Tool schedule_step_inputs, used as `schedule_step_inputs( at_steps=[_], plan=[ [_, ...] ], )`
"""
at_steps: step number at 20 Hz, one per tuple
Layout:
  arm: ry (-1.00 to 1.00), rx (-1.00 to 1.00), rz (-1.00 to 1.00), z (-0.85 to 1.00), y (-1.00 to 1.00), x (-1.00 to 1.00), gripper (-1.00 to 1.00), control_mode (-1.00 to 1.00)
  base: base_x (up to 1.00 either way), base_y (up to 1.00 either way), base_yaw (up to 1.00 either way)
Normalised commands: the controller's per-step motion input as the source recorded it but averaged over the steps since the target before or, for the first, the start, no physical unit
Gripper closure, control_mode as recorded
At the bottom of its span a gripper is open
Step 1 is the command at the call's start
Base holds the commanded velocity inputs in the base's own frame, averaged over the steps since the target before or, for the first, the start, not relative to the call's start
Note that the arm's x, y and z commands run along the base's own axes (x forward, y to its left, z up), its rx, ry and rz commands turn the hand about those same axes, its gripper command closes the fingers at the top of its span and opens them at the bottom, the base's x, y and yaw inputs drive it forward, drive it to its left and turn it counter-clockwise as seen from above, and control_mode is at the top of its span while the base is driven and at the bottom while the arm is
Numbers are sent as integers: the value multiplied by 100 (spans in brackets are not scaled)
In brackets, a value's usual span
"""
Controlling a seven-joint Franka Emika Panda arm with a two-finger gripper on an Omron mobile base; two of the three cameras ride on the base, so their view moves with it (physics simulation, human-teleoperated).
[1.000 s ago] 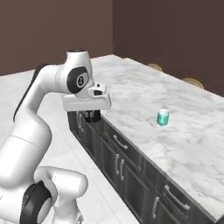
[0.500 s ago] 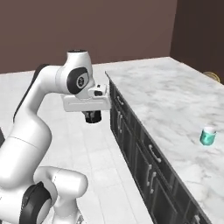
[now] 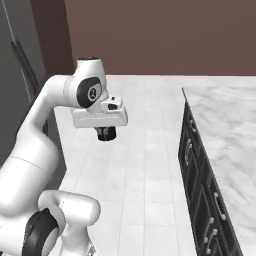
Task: Pick the mug and mug and place them in the sink. Then turn on the water.
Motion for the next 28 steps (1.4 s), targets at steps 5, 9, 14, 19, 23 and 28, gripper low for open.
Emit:
schedule_step_inputs(
  at_steps=[5,9,14,19,23,28],
  plan=[
    [0,0,0,0,0,0,100,100,0,0,57],
    [0,0,0,0,0,0,100,100,0,0,57],
    [0,0,0,0,0,0,100,100,-1,1,57],
    [0,0,0,0,0,0,100,100,0,4,57],
    [0,0,0,0,0,0,100,100,0,6,56],
    [0,0,0,0,0,0,100,100,0,7,56]
  ],
)
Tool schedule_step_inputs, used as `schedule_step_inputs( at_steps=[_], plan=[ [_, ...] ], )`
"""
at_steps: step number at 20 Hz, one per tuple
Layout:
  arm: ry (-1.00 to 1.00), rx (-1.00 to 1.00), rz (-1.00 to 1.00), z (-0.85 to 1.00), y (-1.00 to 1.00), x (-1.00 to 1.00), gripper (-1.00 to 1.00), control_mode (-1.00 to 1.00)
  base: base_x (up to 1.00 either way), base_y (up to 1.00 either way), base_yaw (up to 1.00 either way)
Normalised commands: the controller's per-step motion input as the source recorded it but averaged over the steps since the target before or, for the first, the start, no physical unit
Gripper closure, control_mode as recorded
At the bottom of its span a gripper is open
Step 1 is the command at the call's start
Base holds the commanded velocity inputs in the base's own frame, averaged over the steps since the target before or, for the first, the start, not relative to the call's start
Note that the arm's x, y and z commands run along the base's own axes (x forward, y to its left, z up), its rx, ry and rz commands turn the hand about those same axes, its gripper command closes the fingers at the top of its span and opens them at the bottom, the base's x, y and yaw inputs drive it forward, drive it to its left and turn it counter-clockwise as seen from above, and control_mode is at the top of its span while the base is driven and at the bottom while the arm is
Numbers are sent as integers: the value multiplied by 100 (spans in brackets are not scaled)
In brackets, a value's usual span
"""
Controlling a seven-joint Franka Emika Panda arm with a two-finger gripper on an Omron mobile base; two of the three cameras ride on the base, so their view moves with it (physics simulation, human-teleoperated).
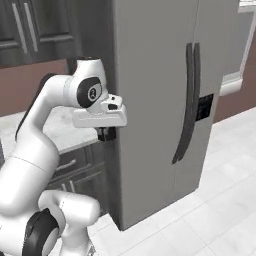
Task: Pick the mug and mug and place them in the sink. Then turn on the water.
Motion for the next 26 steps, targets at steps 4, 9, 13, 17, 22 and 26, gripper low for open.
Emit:
schedule_step_inputs(
  at_steps=[4,9,13,17,22,26],
  plan=[
    [0,0,0,0,0,0,100,100,0,8,56],
    [0,0,0,0,0,0,100,100,0,17,53],
    [0,0,0,0,0,0,100,100,0,29,50],
    [0,0,0,0,0,0,100,100,0,31,50],
    [0,0,0,0,0,0,100,100,0,34,52],
    [0,0,0,0,0,0,100,100,0,29,54]
  ],
)
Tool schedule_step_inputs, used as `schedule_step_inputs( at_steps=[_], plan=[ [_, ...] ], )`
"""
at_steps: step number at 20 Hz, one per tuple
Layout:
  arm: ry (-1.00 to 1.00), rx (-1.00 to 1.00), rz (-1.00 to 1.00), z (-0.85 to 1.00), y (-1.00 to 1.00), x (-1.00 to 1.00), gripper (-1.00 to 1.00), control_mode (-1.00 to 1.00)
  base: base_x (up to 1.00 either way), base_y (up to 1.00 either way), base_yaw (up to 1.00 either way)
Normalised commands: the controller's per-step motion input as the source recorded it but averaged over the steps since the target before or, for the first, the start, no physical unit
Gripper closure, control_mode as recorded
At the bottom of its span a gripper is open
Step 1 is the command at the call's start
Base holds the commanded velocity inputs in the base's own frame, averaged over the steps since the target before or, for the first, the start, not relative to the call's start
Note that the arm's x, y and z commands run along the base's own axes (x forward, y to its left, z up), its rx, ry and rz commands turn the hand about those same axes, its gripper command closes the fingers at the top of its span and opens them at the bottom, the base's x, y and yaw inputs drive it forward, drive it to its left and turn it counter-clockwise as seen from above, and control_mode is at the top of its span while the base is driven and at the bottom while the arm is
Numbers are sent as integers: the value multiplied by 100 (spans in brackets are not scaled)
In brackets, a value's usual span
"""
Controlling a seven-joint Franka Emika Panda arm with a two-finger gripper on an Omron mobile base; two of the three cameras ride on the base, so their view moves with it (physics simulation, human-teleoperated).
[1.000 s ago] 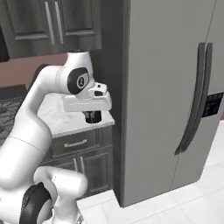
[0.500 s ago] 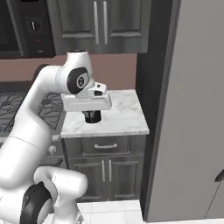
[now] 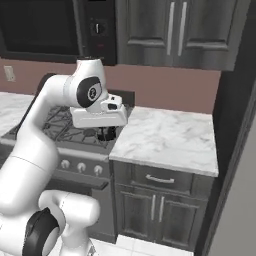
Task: Pick the mug and mug and place them in the sink. Then turn on the water.
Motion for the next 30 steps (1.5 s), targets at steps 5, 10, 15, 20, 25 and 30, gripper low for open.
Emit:
schedule_step_inputs(
  at_steps=[5,10,15,20,25,30],
  plan=[
    [0,0,0,0,0,0,100,100,0,29,55],
    [0,0,0,0,0,0,100,100,0,30,54],
    [0,0,0,0,0,0,100,100,0,30,54],
    [0,0,0,0,0,0,100,100,2,32,54],
    [0,0,0,0,0,0,100,100,1,31,55],
    [0,0,0,0,0,0,100,100,7,31,53]
  ],
)
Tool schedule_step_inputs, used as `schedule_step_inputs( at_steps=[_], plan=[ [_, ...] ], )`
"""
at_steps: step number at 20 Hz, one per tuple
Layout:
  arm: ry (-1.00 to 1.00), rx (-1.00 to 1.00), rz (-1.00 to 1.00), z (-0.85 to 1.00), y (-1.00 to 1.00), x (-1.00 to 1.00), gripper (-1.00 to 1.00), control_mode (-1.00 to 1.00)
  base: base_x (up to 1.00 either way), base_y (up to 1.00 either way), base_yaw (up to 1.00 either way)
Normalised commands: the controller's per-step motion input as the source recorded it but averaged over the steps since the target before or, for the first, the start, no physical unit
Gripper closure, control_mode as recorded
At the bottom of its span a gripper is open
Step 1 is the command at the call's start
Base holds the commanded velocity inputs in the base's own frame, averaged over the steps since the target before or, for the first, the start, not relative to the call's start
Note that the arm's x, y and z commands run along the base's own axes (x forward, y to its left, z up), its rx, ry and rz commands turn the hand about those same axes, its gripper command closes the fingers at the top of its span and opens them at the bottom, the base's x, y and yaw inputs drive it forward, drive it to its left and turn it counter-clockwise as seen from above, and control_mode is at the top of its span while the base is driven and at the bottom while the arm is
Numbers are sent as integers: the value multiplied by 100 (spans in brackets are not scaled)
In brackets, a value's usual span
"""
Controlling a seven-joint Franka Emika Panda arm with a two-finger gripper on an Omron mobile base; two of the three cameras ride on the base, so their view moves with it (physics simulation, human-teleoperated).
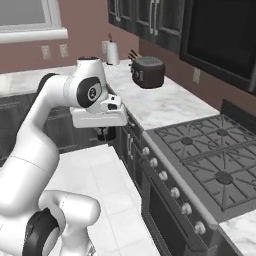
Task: Pick the mug and mug and place them in the sink. Then turn on the water.
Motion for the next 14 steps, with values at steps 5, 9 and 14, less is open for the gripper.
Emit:
schedule_step_inputs(
  at_steps=[5,9,14],
  plan=[
    [0,0,0,0,0,0,100,100,19,29,51],
    [0,0,0,0,0,0,100,100,31,30,48],
    [0,0,0,0,0,0,100,100,72,21,33]
  ],
)
